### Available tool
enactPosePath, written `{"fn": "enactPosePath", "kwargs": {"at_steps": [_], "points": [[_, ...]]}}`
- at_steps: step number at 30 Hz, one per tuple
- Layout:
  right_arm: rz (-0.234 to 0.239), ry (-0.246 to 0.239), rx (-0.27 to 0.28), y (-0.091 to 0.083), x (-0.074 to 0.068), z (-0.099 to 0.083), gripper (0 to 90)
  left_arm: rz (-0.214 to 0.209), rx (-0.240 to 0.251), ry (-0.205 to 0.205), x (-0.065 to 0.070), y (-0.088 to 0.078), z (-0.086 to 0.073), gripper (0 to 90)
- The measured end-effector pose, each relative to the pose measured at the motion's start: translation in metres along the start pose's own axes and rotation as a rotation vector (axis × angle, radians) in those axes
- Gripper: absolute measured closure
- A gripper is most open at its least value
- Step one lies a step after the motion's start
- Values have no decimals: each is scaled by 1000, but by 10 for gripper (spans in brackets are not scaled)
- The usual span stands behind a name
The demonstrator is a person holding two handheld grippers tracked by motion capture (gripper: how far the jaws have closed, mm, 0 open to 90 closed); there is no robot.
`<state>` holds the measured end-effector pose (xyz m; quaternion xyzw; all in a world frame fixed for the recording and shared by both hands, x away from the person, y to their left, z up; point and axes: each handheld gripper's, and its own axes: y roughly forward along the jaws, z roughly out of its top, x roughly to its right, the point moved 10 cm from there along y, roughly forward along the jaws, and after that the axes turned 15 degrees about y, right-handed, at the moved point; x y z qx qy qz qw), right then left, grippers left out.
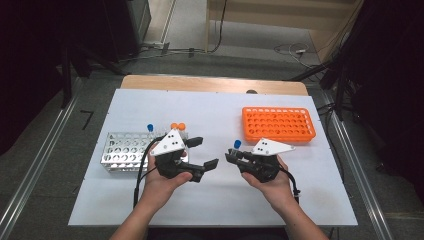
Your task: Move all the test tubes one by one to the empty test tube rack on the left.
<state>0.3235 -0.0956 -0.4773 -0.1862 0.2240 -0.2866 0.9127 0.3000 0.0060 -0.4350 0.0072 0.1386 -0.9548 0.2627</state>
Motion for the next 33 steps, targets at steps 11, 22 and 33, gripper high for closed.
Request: {"fn": "enactPosePath", "kwargs": {"at_steps": [11, 22, 33], "points": [[65, -49, -37, 10, -37, -6, 750, -91, 7, 11, 17, 10, 1, 520], [98, -47, -66, 17, -49, -12, 748, -102, -5, 26, 19, 12, -3, 752], [111, -57, -46, 13, -44, -14, 381, -52, 6, 36, 5, -1, 1, 768]]}}
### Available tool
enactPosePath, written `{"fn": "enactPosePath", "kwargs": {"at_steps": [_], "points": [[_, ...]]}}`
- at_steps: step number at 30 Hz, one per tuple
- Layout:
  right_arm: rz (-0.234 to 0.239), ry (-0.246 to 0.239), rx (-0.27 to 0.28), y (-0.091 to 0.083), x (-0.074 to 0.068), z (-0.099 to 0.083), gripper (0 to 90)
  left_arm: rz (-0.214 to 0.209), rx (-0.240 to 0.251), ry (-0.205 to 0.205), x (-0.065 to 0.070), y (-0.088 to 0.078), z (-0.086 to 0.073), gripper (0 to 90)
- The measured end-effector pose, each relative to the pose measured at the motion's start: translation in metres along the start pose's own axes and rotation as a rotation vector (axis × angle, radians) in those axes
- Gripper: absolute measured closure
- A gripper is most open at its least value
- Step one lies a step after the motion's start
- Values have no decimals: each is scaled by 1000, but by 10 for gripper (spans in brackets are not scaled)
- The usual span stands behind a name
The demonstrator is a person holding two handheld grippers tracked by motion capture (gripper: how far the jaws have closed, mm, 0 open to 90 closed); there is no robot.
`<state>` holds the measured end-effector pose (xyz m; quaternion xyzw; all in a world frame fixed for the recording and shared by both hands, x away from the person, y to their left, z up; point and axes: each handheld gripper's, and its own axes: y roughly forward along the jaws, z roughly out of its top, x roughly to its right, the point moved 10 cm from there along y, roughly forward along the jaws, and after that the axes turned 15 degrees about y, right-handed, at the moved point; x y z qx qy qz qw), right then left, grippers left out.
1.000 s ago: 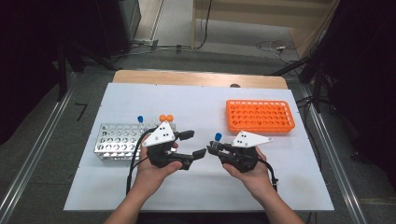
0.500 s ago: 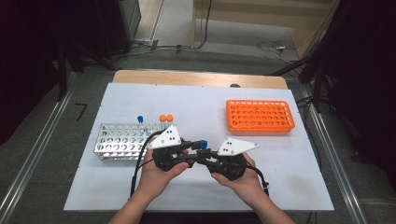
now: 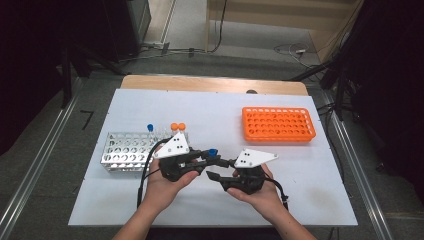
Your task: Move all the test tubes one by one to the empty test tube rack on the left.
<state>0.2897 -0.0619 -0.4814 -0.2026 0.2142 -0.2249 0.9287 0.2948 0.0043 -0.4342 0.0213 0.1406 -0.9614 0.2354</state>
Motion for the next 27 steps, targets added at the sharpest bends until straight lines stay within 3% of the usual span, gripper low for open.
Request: {"fn": "enactPosePath", "kwargs": {"at_steps": [2, 6, 10, 17, 27], "points": [[1, -1, 2, -3, 2, -1, 259, 18, -2, 3, -4, -4, 0, 768], [4, 22, 21, -13, 10, -1, 97, 51, -2, -9, -15, -14, -1, 768], [9, 22, 30, -24, 19, -3, 13, 85, 2, -15, -26, -27, 0, 768], [-49, 50, 61, -48, 45, -10, 0, 178, 19, -26, -53, -60, 2, 768], [-137, 91, 92, -88, 84, -21, 0, 305, 0, -45, -89, -101, -11, 768]]}}
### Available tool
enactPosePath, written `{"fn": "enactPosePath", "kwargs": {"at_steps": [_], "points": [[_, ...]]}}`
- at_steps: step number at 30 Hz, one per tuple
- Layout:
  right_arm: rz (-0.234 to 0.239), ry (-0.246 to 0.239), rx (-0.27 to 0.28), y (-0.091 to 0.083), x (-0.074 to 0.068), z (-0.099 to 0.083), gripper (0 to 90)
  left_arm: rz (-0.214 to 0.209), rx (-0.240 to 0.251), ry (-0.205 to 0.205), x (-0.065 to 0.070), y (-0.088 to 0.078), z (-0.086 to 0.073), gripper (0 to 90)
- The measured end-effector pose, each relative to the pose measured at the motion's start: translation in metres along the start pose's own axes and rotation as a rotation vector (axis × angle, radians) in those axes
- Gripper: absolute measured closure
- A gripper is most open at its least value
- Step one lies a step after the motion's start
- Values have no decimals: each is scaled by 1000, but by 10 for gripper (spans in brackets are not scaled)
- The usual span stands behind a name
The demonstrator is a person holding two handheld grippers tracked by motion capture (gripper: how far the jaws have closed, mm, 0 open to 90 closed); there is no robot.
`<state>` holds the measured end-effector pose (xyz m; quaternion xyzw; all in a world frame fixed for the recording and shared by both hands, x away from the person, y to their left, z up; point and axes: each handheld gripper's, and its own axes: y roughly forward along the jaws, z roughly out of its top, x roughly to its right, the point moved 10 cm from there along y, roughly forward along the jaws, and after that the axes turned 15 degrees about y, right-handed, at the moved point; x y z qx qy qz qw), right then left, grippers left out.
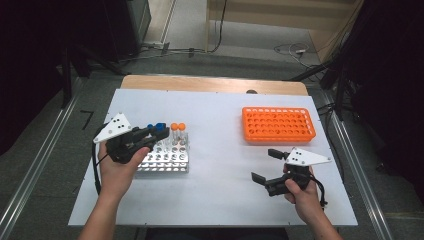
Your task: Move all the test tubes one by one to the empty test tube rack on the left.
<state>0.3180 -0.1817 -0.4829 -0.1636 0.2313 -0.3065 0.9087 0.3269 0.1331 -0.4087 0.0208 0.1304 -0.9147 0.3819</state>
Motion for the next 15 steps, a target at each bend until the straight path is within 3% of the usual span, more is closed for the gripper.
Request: {"fn": "enactPosePath", "kwargs": {"at_steps": [2, 7, 15], "points": [[-31, -9, -8, -5, 11, -3, 0, 23, -5, -1, -7, -4, -2, 768], [-67, 33, -2, -17, 35, -10, 0, 79, -14, -11, -25, -13, -9, 768], [-89, 60, 0, -31, 51, -20, 0, 160, -26, -10, -51, -18, -23, 768]]}}
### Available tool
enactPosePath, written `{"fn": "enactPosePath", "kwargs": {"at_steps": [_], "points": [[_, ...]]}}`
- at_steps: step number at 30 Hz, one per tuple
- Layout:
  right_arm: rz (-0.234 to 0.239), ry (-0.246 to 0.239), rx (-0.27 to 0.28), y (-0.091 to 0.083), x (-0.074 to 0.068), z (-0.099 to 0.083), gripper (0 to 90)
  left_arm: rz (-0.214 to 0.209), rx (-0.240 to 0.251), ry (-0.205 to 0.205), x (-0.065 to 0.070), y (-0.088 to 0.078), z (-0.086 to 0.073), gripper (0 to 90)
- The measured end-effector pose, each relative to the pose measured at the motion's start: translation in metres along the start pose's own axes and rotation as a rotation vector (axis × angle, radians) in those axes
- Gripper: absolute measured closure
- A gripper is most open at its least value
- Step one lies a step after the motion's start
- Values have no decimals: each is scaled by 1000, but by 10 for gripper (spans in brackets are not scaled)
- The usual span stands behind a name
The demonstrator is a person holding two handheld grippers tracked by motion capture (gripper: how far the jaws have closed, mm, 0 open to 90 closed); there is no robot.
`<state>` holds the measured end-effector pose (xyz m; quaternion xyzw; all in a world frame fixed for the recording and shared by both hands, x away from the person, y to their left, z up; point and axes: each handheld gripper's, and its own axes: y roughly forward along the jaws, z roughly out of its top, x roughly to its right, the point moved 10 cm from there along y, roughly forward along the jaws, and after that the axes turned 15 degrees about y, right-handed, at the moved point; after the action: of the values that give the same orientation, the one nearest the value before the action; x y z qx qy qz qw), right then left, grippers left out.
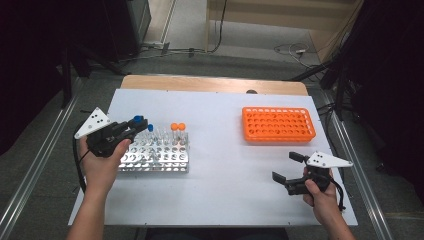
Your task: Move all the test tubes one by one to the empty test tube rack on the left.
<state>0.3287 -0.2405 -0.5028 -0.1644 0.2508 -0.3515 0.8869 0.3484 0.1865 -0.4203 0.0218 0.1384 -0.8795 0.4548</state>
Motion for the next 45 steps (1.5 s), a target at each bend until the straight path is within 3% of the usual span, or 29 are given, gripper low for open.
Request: {"fn": "enactPosePath", "kwargs": {"at_steps": [12, 17, 23, 27, 32, 36, 40, 45], "points": [[-26, 34, 3, -6, 17, -6, 0, 113, -10, -2, -26, 12, -24, 767], [-28, 46, 4, -6, 20, -7, 0, 100, -26, -10, -25, 21, -31, 767], [-32, 54, 1, -5, 23, -9, 0, 121, -100, 57, -21, 28, -42, 763], [-38, 61, 2, -5, 27, -9, 0, 114, -119, 41, -21, 29, -49, 750], [-41, 69, 0, -5, 30, -11, 0, 116, -133, 23, -20, 28, -52, 659], [-41, 67, 1, -4, 31, -11, 0, 106, -126, -18, -18, 25, -49, 560], [-42, 63, 3, -4, 32, -11, 0, 91, -94, -79, -16, 19, -47, 415], [-44, 64, 5, -5, 33, -10, 0, 57, -79, -109, -8, 11, -48, 246]]}}
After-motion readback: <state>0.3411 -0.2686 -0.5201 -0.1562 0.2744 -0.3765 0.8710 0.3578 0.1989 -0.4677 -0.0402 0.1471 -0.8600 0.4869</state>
